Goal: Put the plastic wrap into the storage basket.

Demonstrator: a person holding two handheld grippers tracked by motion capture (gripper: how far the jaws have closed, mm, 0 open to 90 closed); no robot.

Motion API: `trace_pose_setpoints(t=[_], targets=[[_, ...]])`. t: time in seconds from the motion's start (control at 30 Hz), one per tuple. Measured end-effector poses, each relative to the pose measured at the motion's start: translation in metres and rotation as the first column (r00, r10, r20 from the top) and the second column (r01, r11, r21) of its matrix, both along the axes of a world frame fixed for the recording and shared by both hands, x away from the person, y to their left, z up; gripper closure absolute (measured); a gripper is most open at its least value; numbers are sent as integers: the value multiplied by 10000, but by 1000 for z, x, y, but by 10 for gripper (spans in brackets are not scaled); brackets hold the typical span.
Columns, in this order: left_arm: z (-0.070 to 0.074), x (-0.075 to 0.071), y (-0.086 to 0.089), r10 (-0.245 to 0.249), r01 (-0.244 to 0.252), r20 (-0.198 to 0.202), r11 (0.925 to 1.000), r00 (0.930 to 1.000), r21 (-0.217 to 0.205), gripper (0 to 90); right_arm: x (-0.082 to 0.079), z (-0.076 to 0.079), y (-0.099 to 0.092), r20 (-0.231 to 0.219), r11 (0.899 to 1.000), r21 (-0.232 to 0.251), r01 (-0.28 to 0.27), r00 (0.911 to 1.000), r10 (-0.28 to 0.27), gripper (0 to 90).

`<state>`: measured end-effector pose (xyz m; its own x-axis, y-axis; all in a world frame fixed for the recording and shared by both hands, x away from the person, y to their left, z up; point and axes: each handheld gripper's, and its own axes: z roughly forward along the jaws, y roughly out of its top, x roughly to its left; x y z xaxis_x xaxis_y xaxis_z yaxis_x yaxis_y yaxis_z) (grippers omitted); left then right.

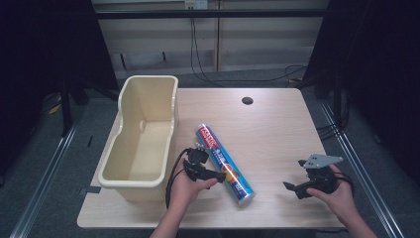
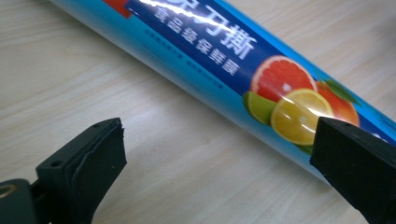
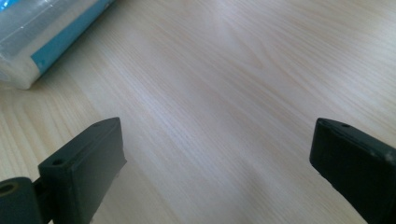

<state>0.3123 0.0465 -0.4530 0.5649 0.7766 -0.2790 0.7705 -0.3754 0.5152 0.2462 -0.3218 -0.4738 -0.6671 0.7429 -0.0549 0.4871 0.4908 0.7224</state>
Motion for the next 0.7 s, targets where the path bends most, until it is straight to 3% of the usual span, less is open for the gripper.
trace_pose_setpoints(t=[0.03,0.2,0.33,0.43,0.6,0.7], targets=[[1,8,1,192,-189,-326,9998,9993,119,28,-1,0,0,12,9999,-68,138,9999,-138,31],[3,20,1,897,-895,-715,9960,9934,71,29,-2,1,0,31,9998,-78,177,9998,-177,32],[12,31,-6,1412,-1421,-811,9898,9867,-57,27,-2,1,-1,66,9997,-45,247,9997,-246,34],[15,37,-14,1794,-1781,-659,9837,9816,241,2,-2,2,-1,113,9997,19,245,9996,-245,32],[11,44,-25,2023,-2028,-878,9792,9754,32,1,-3,1,0,119,9999,-15,160,9998,-160,32],[2,46,-31,2278,-2259,-1046,9737,9681,293,0,-3,1,0,120,9998,-13,189,9998,-189,33]])
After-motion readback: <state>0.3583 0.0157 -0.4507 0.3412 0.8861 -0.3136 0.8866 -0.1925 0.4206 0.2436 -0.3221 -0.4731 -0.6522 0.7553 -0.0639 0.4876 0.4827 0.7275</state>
